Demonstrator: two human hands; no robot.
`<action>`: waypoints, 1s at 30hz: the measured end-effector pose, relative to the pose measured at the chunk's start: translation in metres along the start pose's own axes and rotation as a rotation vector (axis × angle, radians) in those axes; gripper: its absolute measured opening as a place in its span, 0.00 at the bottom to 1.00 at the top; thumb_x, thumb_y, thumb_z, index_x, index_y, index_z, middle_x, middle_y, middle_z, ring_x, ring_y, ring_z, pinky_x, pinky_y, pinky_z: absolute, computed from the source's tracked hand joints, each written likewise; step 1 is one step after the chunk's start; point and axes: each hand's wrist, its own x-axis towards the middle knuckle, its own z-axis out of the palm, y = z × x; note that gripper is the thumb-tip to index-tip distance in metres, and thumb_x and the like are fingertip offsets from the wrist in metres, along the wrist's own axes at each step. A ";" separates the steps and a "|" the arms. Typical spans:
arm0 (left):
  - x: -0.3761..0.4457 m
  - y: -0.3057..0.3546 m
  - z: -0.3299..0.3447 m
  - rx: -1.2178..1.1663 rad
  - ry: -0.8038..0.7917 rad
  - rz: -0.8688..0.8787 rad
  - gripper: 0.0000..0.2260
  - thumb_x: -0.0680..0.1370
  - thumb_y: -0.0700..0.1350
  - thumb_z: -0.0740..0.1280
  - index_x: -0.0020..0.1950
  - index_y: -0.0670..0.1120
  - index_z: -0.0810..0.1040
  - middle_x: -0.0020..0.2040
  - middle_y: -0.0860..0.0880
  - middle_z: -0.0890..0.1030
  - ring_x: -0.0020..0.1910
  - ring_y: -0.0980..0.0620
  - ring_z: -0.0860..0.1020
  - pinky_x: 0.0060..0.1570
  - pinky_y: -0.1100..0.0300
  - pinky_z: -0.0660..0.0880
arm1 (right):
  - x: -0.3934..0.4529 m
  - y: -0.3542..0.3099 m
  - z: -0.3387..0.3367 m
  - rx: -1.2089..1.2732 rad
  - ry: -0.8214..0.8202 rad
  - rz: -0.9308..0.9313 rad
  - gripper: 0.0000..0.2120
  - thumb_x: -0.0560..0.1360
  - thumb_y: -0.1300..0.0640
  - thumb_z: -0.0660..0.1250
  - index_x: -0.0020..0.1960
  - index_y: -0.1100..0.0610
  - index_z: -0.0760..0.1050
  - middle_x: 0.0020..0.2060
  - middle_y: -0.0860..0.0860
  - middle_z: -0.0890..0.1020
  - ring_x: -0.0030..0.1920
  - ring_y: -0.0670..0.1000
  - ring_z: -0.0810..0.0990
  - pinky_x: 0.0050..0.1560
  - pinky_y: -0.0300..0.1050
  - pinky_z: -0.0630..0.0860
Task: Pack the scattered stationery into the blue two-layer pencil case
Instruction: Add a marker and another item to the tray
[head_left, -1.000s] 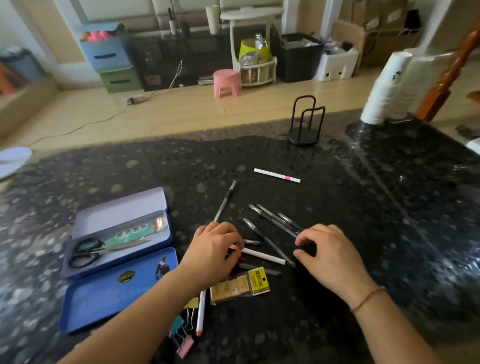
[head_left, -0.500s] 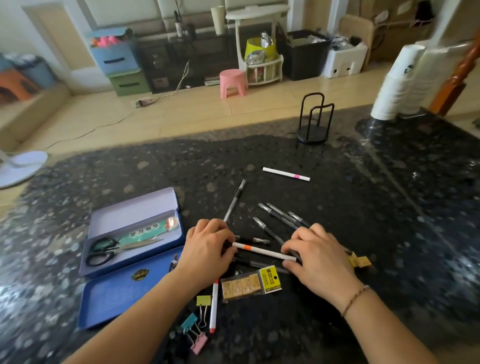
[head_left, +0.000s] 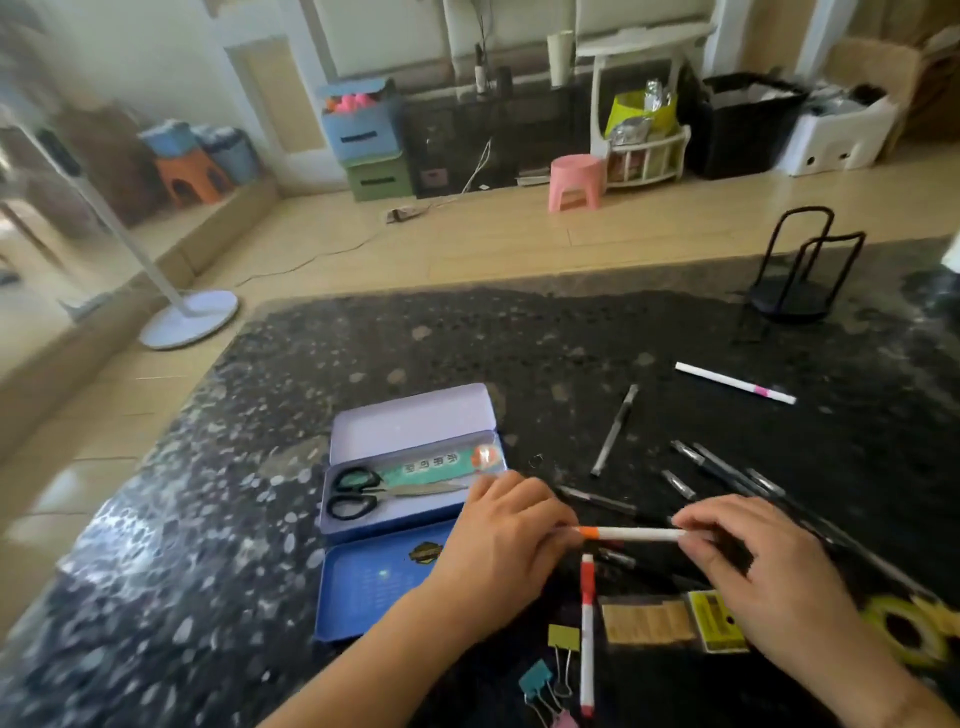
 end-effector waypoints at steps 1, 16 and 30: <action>-0.007 -0.013 -0.008 0.001 0.026 -0.011 0.08 0.79 0.53 0.64 0.47 0.52 0.79 0.43 0.55 0.77 0.44 0.53 0.73 0.45 0.55 0.69 | 0.005 -0.011 0.010 -0.049 -0.031 -0.072 0.08 0.72 0.57 0.73 0.47 0.45 0.80 0.42 0.34 0.77 0.47 0.40 0.75 0.47 0.33 0.69; -0.089 -0.142 -0.081 0.036 -0.139 -0.408 0.17 0.74 0.60 0.59 0.57 0.54 0.78 0.51 0.58 0.79 0.52 0.54 0.76 0.55 0.54 0.72 | 0.098 -0.120 0.153 -0.374 -0.427 -0.251 0.16 0.77 0.57 0.58 0.59 0.43 0.78 0.56 0.41 0.79 0.59 0.49 0.69 0.56 0.48 0.63; -0.095 -0.144 -0.071 0.123 -0.100 -0.350 0.16 0.72 0.59 0.60 0.51 0.53 0.81 0.51 0.56 0.77 0.49 0.52 0.74 0.49 0.51 0.73 | 0.032 -0.052 0.047 -0.128 0.078 -0.069 0.14 0.71 0.60 0.68 0.56 0.54 0.79 0.52 0.48 0.80 0.56 0.48 0.74 0.62 0.37 0.64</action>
